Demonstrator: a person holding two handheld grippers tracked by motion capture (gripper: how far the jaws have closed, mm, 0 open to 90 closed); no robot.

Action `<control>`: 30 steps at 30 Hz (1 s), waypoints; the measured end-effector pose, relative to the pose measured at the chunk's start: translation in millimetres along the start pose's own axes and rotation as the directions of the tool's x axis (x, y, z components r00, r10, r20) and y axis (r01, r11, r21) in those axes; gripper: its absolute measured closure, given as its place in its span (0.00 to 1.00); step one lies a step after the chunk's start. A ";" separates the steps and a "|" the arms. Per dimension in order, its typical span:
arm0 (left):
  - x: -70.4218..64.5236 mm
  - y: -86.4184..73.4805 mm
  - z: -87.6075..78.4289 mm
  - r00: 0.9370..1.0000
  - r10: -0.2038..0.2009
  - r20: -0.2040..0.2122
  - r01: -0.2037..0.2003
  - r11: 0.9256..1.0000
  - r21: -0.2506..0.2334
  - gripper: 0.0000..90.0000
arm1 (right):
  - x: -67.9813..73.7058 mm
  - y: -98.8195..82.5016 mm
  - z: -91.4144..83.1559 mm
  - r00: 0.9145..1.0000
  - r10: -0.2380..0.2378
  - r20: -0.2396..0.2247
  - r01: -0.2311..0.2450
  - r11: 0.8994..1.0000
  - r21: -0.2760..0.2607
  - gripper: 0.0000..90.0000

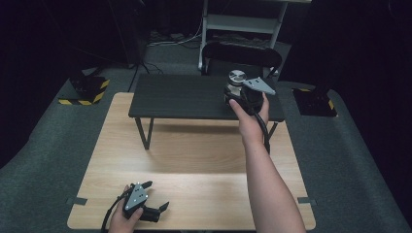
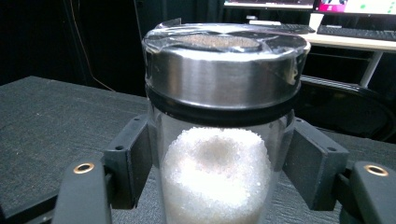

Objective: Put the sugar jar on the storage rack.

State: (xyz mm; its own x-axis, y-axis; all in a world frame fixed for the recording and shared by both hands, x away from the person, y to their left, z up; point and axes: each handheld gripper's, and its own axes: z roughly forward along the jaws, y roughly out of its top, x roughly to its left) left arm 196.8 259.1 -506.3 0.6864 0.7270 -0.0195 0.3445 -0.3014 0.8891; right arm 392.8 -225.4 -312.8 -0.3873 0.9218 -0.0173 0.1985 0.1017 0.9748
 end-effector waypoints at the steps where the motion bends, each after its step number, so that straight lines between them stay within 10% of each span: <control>1: 0.0 0.0 0.0 1.000 0.000 0.000 0.000 1.000 0.000 0.01 | 0.0 0.0 0.0 1.000 0.000 0.000 0.000 1.000 0.000 0.34; 22: -0.3 0.3 0.0 1.000 0.002 -0.001 -0.002 1.000 0.002 0.00 | -4.3 -7.5 0.9 1.000 0.012 -0.016 -0.013 1.000 -0.021 0.33; 27: -0.4 0.3 0.0 1.000 0.001 -0.001 -0.001 1.000 0.002 0.01 | -2.3 -11.8 -1.0 1.000 0.020 -0.023 -0.021 0.999 -0.044 0.00; 30: -0.5 0.4 0.1 1.000 0.000 -0.001 0.000 1.000 0.002 0.01 | -0.6 -13.6 -3.1 1.000 0.020 -0.021 -0.022 0.999 -0.049 0.00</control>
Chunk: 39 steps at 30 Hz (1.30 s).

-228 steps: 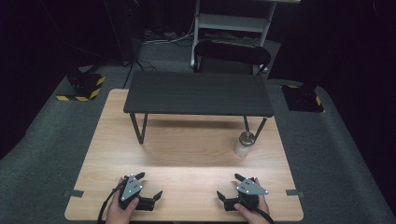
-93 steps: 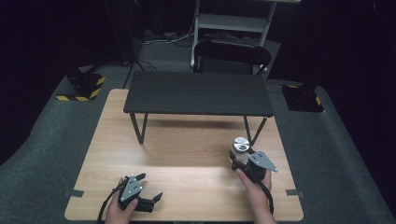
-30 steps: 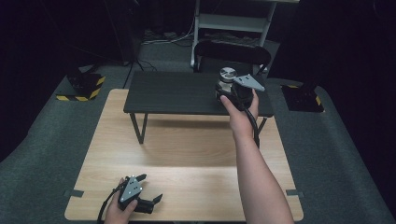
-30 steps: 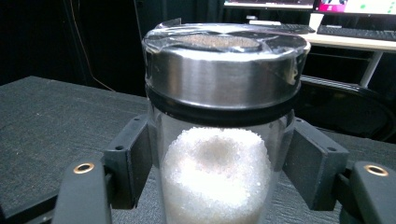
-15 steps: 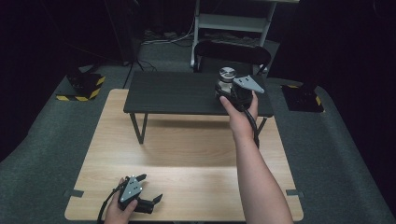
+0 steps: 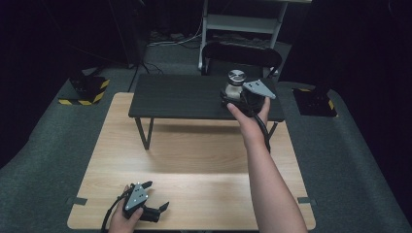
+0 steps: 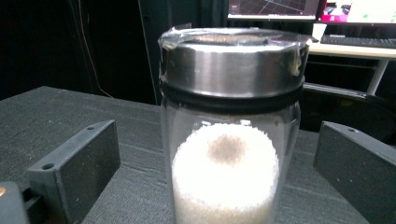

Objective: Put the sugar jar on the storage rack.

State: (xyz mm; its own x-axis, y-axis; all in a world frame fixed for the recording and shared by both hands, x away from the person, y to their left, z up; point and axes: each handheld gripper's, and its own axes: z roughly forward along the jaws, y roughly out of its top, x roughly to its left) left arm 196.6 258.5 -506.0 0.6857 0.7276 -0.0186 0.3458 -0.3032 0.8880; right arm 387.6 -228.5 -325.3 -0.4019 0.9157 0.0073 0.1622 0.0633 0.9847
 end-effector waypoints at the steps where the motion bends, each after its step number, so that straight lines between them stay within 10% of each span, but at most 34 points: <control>1: 0.0 0.0 0.0 1.000 0.000 0.000 0.000 1.000 0.000 0.01 | 0.0 0.0 0.0 1.000 0.000 0.000 0.000 1.000 0.000 0.00; 39: -0.8 1.8 1.0 1.000 0.002 -0.004 -0.002 1.000 0.010 0.01 | -19.6 -94.9 -103.1 0.987 -0.056 -0.149 0.039 0.993 -0.115 0.00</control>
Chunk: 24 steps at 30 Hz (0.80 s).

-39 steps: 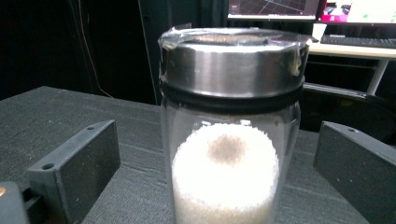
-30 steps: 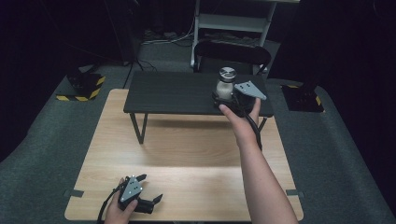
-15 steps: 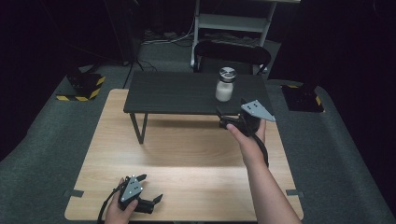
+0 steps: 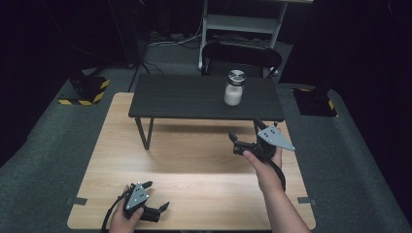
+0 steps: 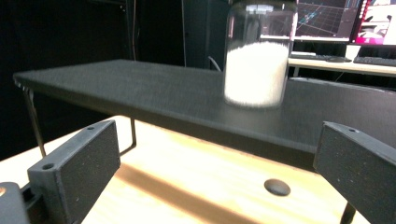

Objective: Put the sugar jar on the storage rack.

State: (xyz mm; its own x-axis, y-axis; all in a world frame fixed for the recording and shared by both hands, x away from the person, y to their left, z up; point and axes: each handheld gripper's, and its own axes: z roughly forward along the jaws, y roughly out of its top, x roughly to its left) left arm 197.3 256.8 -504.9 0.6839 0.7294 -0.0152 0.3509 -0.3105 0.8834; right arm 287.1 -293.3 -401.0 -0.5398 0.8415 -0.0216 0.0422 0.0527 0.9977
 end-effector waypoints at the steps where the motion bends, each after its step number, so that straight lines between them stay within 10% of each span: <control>1: -0.3 -0.1 0.0 1.000 0.001 -0.001 -0.001 1.000 -0.001 0.01 | 0.2 -5.7 -4.2 1.000 -0.001 -0.003 0.001 1.000 0.006 0.00; 24: -1.4 -0.5 -0.1 1.000 0.001 -0.007 -0.001 1.000 -0.003 0.01 | -5.4 -92.3 -70.0 1.000 0.022 0.004 -0.023 0.995 0.099 0.00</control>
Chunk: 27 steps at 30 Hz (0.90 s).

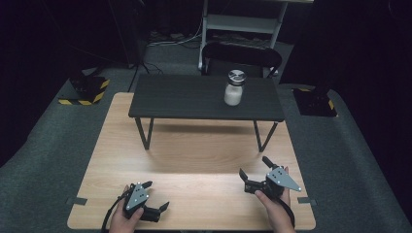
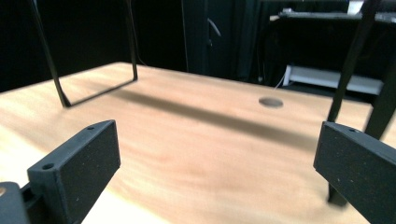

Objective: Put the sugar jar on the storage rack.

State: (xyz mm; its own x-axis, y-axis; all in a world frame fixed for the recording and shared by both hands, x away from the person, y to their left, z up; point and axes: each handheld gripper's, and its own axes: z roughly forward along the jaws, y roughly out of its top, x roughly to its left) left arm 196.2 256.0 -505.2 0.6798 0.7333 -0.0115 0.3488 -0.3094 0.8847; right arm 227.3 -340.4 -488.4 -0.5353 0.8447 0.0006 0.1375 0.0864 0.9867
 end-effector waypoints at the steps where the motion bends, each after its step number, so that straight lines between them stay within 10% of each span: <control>1: 0.0 0.0 0.0 1.000 0.000 0.000 0.000 1.000 0.000 0.01 | -0.8 -6.6 -3.9 1.000 0.002 0.004 -0.002 1.000 0.013 0.00; 27: 2.0 2.4 1.3 1.000 -0.002 0.009 0.002 1.000 0.012 0.01 | 1.8 -32.4 -21.4 0.998 -0.027 0.052 0.015 0.976 0.216 0.00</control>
State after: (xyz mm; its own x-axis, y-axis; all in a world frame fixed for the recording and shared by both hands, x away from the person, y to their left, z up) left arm 199.2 256.0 -503.7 0.6847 0.7286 -0.0178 0.3583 -0.3153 0.8788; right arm 204.0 -352.9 -517.0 -0.4947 0.8684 -0.0348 0.3063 0.2117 0.9281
